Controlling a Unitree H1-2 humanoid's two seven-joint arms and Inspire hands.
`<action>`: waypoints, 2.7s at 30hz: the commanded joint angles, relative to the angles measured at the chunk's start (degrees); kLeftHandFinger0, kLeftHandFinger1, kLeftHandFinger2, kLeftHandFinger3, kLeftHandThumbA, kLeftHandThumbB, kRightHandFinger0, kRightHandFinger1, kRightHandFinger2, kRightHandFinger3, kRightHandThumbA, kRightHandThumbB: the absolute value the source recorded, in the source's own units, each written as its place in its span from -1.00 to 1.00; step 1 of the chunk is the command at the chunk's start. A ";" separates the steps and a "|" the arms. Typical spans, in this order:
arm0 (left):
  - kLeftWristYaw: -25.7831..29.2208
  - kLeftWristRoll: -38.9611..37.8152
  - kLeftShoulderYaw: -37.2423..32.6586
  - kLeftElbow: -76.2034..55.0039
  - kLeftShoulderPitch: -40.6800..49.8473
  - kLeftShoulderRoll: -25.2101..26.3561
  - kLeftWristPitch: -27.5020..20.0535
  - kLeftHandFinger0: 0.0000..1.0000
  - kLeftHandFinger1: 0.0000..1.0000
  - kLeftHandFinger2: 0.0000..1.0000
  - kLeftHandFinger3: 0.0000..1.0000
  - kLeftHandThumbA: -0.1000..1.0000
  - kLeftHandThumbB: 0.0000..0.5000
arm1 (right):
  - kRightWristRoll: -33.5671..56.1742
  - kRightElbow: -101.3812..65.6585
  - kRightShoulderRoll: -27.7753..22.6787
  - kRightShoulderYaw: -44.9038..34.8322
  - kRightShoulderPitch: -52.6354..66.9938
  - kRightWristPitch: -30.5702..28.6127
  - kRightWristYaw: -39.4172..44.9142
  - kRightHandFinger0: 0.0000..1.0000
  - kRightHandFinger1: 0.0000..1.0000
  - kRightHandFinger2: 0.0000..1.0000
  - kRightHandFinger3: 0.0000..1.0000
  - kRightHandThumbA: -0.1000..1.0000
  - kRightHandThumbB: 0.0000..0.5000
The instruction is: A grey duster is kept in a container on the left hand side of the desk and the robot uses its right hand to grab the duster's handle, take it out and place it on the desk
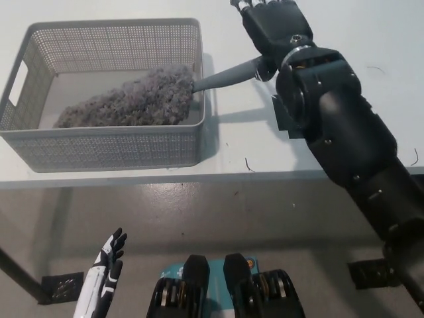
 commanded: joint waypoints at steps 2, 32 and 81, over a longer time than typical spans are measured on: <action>-0.52 0.84 -1.03 -1.12 -0.54 0.45 -2.29 1.00 1.00 1.00 1.00 1.00 -0.56 | 0.60 7.06 3.41 1.03 -5.80 4.33 -3.48 1.00 1.00 1.00 1.00 0.91 1.00; -1.61 0.23 -1.75 -1.43 -1.70 1.64 -1.40 1.00 1.00 1.00 1.00 1.00 -0.64 | 12.56 29.29 7.38 -5.06 -2.02 -8.58 -48.44 -1.00 -0.65 0.22 -0.76 -1.00 -0.14; -0.97 0.98 -1.55 -1.13 -1.53 1.99 -1.42 1.00 1.00 1.00 1.00 1.00 -0.73 | 39.84 7.32 -2.22 -34.44 8.34 -16.89 -37.42 -1.00 -0.53 0.26 0.17 -1.00 -0.39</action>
